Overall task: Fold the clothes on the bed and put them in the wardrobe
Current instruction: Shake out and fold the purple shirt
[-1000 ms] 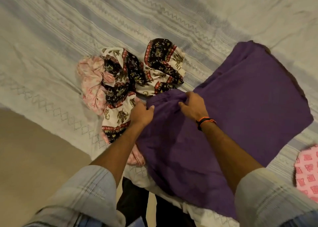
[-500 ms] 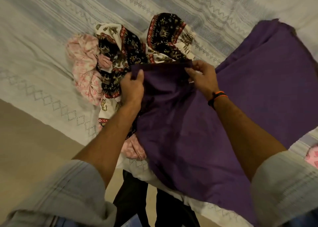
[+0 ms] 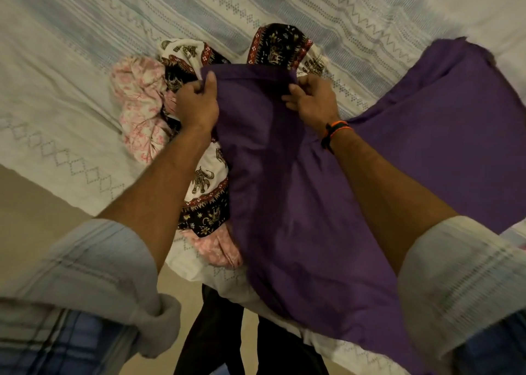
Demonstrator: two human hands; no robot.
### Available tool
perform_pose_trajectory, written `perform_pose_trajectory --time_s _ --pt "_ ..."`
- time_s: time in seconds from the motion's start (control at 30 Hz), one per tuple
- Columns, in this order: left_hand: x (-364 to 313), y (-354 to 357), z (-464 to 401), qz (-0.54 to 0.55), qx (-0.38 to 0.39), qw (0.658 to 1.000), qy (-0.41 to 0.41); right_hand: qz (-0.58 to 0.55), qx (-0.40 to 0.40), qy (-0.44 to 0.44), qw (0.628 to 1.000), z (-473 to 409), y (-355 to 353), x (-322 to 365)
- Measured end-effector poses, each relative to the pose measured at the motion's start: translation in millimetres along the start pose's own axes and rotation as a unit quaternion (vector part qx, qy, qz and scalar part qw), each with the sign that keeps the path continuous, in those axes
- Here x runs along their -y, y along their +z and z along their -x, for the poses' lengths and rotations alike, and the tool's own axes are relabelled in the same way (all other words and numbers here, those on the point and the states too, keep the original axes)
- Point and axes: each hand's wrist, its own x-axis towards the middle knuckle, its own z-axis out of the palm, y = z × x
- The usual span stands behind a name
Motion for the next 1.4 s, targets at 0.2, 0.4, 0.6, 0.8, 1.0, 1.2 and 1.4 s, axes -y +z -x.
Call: perform_pose_trajectory --time_s 0.2,0.4,0.6,0.8,1.0,1.2,1.4 --pt "37 -12 21 -0.054 0.182 0.972 -0.138 0.027 0.012 0.036 0.999 -6 -1 -10" --pt "31 -20 2 -0.064 0.039 0.996 -0.044 -0.023 -0.02 0.028 0.999 -12 -1 7" --pt "38 -14 11 -0.026 0.151 0.983 -0.1 -0.022 -0.008 0.038 0.999 -8 -4 8" --pt "30 -16 35 0.009 0.13 0.989 -0.07 -0.057 0.011 0.045 0.997 20 -20 17" --pt "27 -30 85 0.03 0.155 0.987 -0.006 -0.15 0.026 0.075 0.985 74 -52 13" --pt "31 -39 157 -0.02 0.231 0.965 0.125 -0.283 -0.014 0.098 0.954 146 -85 -10" --pt "65 -34 228 -0.173 0.325 0.894 0.256 -0.339 -0.084 0.122 0.929 220 -113 -70"
